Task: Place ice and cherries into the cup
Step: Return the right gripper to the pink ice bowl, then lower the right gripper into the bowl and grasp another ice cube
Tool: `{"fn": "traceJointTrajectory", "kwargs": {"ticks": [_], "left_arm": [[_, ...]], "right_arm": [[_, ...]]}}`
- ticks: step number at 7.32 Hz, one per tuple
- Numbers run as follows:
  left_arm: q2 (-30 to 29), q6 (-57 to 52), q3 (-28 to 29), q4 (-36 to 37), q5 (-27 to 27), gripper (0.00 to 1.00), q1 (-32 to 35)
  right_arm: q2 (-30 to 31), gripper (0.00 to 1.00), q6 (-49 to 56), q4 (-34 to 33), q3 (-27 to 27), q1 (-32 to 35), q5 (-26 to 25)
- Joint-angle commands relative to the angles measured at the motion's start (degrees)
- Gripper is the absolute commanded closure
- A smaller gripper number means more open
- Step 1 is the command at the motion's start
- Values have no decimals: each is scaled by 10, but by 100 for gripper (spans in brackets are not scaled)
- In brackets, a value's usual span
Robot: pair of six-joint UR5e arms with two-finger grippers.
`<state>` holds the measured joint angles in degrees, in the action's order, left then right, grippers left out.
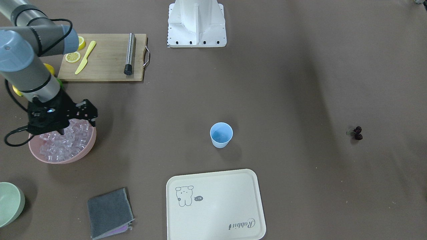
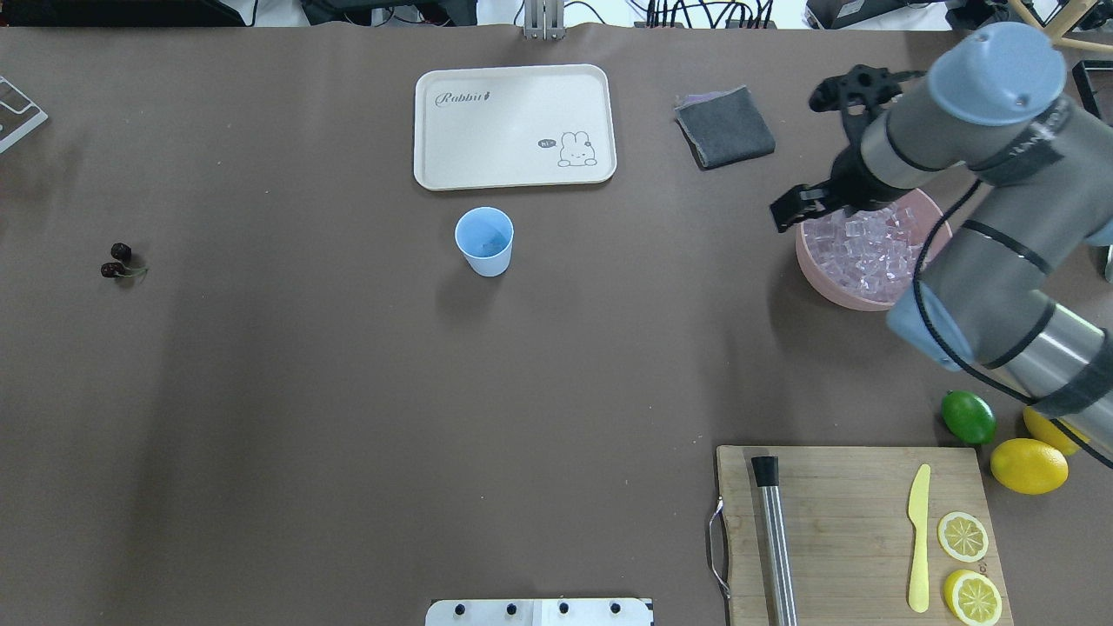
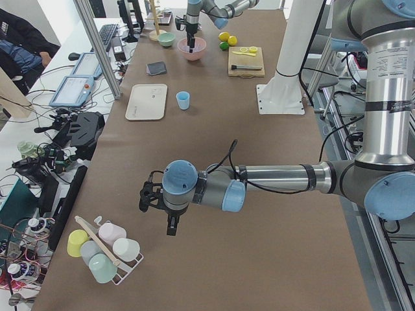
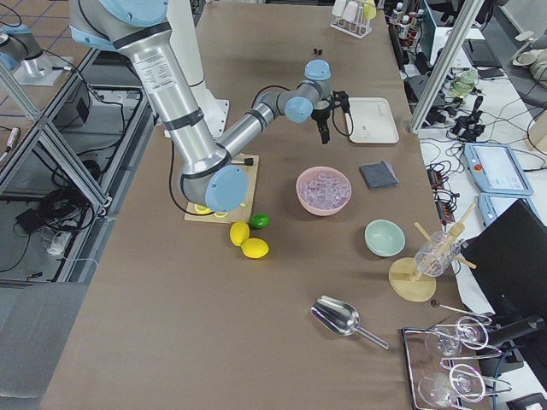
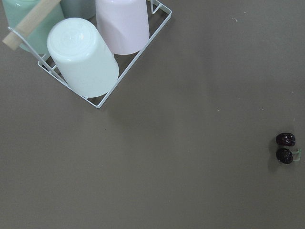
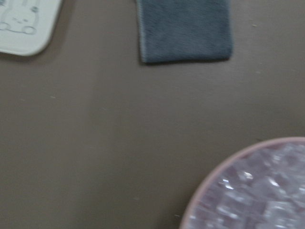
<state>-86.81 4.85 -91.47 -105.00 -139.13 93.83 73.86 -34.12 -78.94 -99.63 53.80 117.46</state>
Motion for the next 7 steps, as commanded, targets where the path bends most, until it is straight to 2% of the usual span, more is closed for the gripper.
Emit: {"fn": "traceJointTrajectory", "kwargs": {"ticks": [1,3,6,7], "left_arm": [[1,2,0,-7,0,2,0],[5,1,-2,-9,0,2,0],[8,1,3,-20,0,2,0],[8,1,3,-21,0,2,0]], "right_arm": [[-11,2,25,0,46,-9,-47],[-35,7,10,0,65,-8,-48],[-37,8,12,0,74,5,-52],[-39,12,7,0,82,5,-55]]}}
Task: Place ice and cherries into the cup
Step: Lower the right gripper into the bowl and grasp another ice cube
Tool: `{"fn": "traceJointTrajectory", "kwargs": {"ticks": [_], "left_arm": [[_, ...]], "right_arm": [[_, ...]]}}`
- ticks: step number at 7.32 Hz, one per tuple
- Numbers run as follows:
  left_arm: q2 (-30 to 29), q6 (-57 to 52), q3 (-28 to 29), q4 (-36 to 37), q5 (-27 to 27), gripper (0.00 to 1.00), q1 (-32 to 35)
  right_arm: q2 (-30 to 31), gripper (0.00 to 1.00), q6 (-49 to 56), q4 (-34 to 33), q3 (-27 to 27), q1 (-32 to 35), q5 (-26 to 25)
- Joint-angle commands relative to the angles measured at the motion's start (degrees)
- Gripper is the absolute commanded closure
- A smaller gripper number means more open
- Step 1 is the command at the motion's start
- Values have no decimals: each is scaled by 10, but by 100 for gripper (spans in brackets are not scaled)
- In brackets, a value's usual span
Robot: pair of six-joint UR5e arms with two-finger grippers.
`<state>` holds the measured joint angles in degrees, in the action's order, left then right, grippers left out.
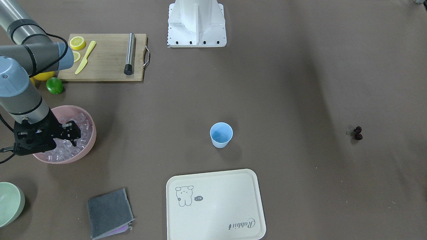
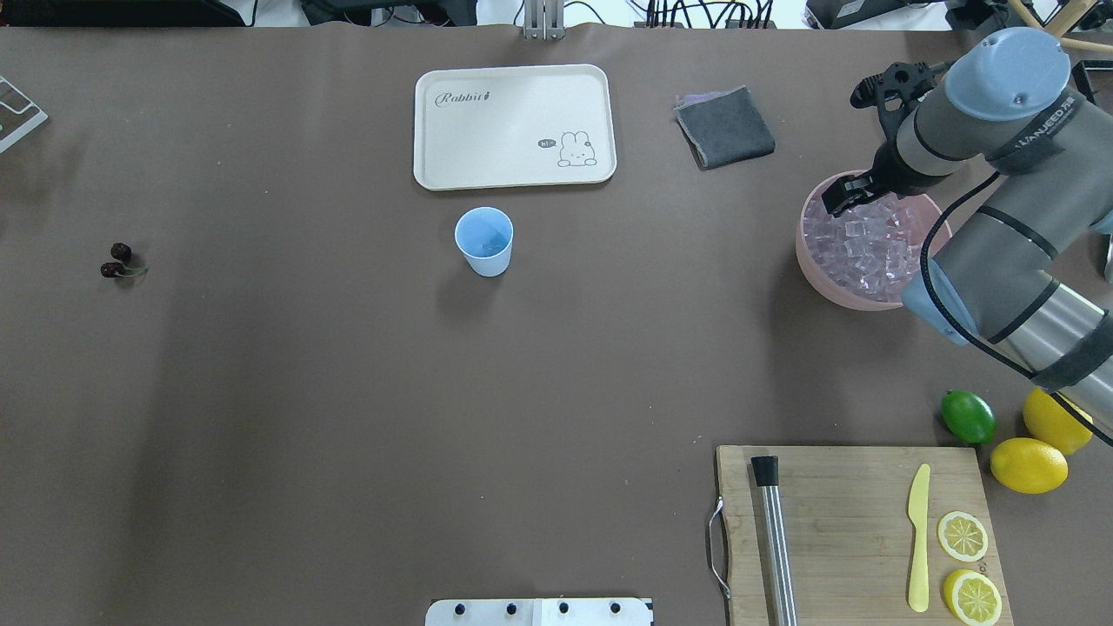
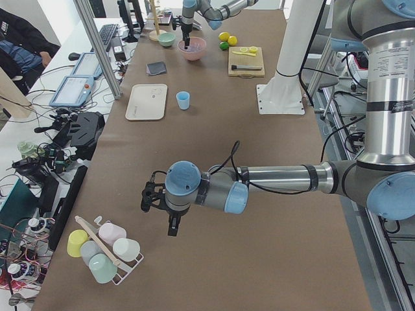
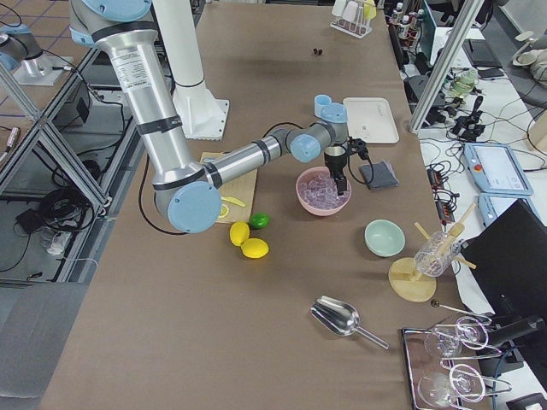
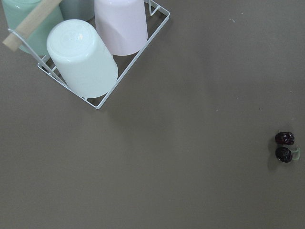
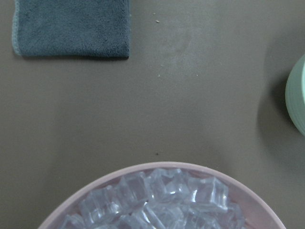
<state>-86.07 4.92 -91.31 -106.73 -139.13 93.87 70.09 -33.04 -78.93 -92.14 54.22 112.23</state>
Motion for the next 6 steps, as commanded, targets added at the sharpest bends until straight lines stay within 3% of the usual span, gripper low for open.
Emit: {"fn": "traceJointTrajectory", "kwargs": {"ticks": [1,4,6], "left_arm": [[1,0,2,-4,-1,2,0],[10,0,-2,-4,-1,2,0],[10,-1,-1,-4,-1,2,0]], "right_arm": [[-2,14,-4,1,10,1,-3],[-3,26,-4,1,17,-4,-3],[-2,39,-4,1,18,-10,-10]]}}
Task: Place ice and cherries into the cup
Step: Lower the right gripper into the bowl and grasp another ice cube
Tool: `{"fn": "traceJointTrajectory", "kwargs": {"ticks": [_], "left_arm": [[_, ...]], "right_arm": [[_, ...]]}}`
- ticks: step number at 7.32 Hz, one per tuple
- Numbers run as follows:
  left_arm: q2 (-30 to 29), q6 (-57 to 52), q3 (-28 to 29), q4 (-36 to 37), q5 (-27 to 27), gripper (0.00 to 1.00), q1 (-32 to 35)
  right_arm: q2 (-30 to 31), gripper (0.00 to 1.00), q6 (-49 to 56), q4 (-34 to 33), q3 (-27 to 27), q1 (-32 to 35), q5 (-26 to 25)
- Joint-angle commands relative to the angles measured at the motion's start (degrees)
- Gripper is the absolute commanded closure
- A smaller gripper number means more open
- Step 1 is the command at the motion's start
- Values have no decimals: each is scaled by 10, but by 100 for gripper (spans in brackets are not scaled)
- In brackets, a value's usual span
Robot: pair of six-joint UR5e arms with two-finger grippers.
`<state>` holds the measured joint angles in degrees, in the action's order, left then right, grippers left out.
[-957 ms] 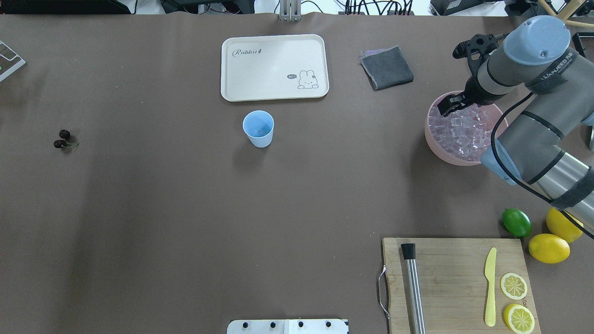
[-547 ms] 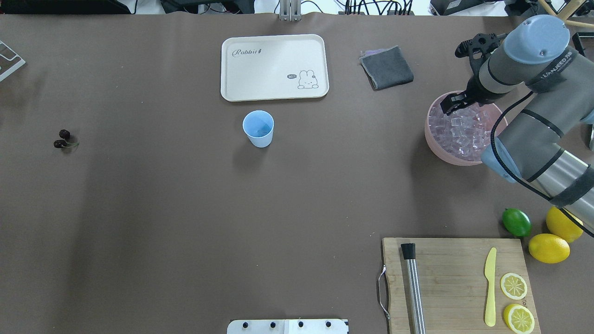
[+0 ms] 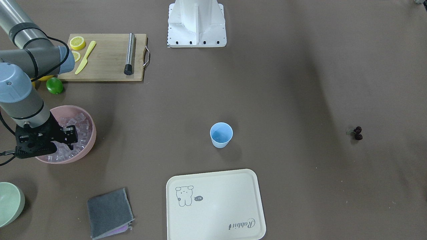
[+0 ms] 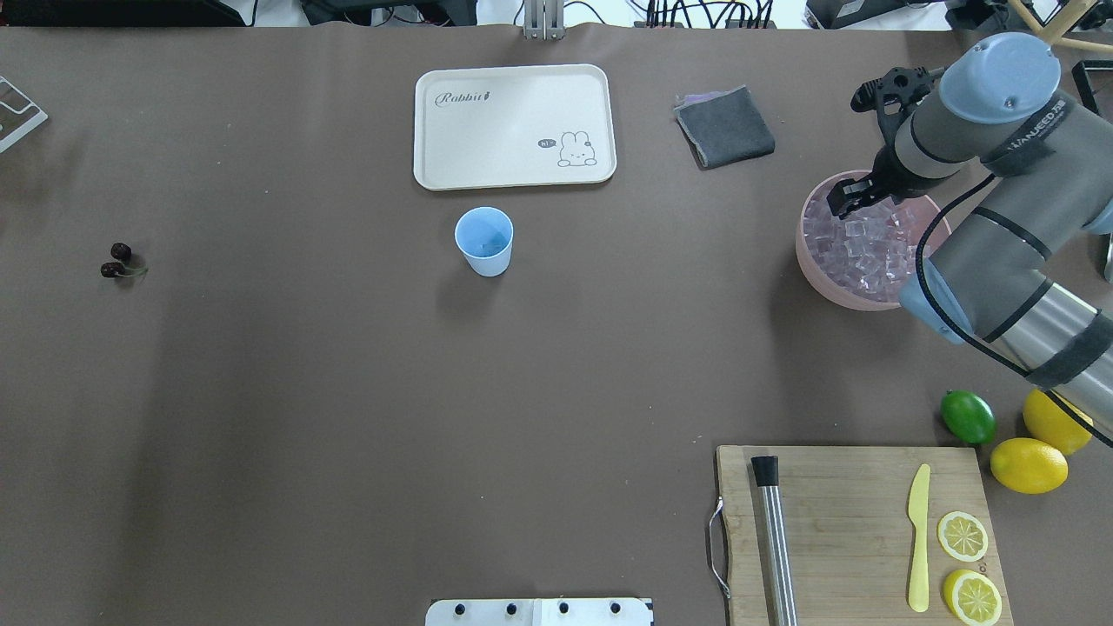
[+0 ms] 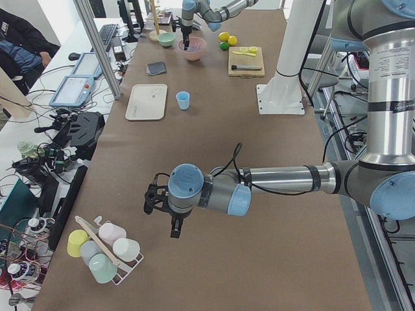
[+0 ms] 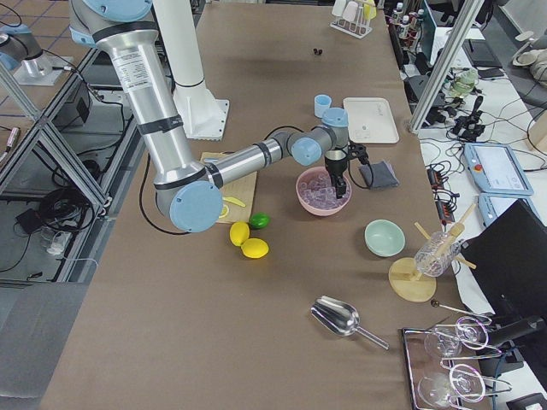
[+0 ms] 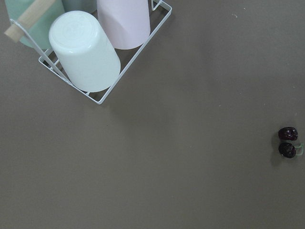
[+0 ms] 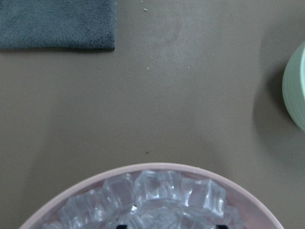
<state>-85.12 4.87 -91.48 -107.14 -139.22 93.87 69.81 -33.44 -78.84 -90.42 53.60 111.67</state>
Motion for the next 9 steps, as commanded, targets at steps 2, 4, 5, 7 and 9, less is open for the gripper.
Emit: {"fn": "traceJointTrajectory", "kwargs": {"ticks": [2,4,5,7,9], "left_arm": [[0,1,3,-6,0,2,0],[0,1,4,-12,1,2,0],[0,1,5,-12,1,2,0],[0,1,5,-12,1,2,-1],[0,1,6,-12,1,2,-1]], "right_arm": [[-3,71,1,0,-4,-4,-3],[-7,73,2,-8,-19,1,6],[-13,73,2,-20,-26,11,19],[-26,73,2,-71,-55,14,24],[-17,31,6,-72,-45,6,-10]]}}
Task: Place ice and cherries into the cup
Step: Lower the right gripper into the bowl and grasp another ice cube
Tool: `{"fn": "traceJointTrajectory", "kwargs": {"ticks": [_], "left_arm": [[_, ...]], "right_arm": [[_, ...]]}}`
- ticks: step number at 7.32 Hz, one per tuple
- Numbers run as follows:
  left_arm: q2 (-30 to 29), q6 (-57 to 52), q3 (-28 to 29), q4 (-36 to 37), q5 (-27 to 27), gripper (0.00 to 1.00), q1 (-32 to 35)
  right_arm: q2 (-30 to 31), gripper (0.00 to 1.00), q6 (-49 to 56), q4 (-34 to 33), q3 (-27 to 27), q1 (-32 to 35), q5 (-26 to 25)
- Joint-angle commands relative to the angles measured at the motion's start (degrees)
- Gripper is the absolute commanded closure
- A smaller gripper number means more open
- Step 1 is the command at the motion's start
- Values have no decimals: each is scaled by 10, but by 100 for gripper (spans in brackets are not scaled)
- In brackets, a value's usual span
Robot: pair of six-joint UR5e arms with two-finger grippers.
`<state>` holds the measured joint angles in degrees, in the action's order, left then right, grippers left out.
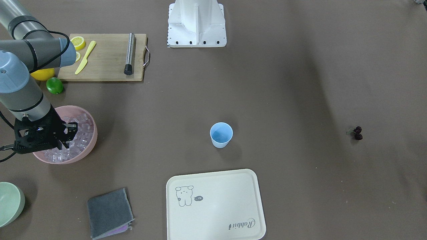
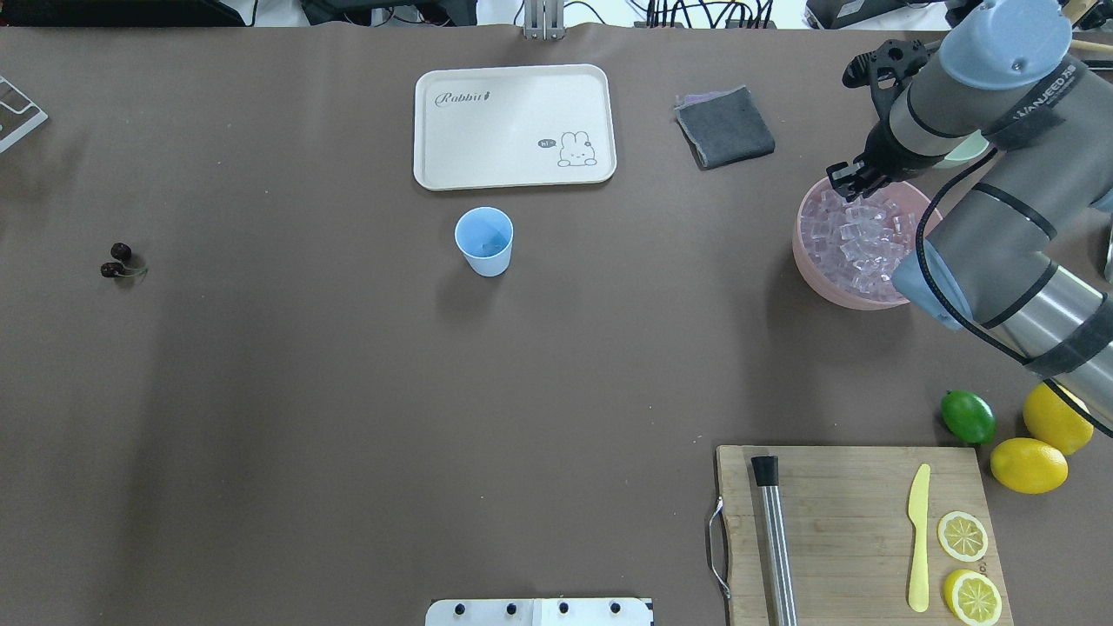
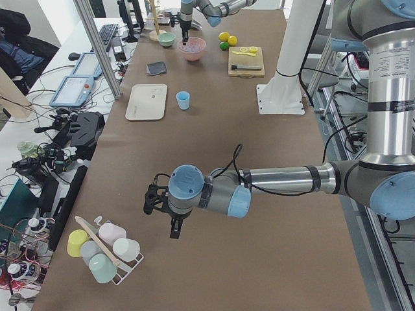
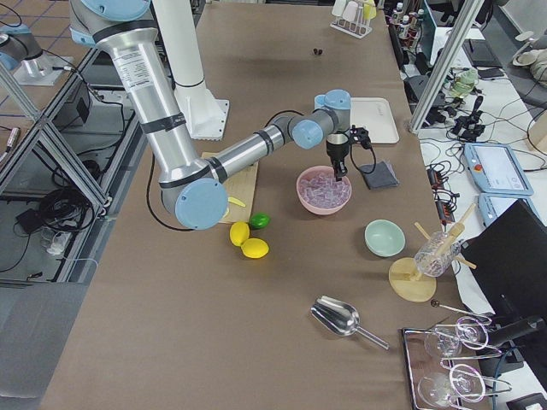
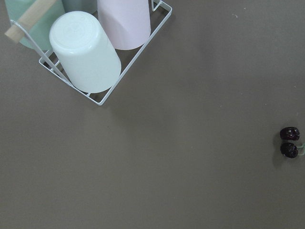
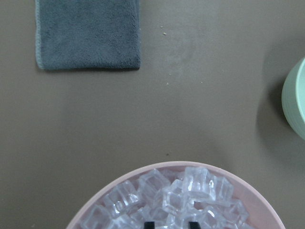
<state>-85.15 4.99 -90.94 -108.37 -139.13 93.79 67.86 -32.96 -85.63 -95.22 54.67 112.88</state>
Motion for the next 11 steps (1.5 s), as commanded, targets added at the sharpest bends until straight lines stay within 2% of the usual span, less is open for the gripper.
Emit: {"fn": "traceJointTrajectory", "kwargs": {"ticks": [1,3,5,8,9,10,11], "left_arm": [[0,0,0,-1,0,2,0],[1,0,-2,-1,0,2,1],[1,-1,1,-1,0,2,1],[5,-1,8,-15,0,2,1],[6,-1,9,-20,0,2,1],[7,-1,9,-21,0,2,1],[7,-1,10,-22,-1,2,0]], "right_arm": [[-4,24,-5,-3,16,-13,-41],[-8,24,-8,-2,24,-14,-42],[-12,31,-29,-2,27,-14,-43],[-25,36,-46,-2,49,-14,-64],[-26,41,-46,-2,51,-14,-64],[-27,58,-46,-2,54,-14,-64],[-28,67,-47,-1,58,-14,-64]]}}
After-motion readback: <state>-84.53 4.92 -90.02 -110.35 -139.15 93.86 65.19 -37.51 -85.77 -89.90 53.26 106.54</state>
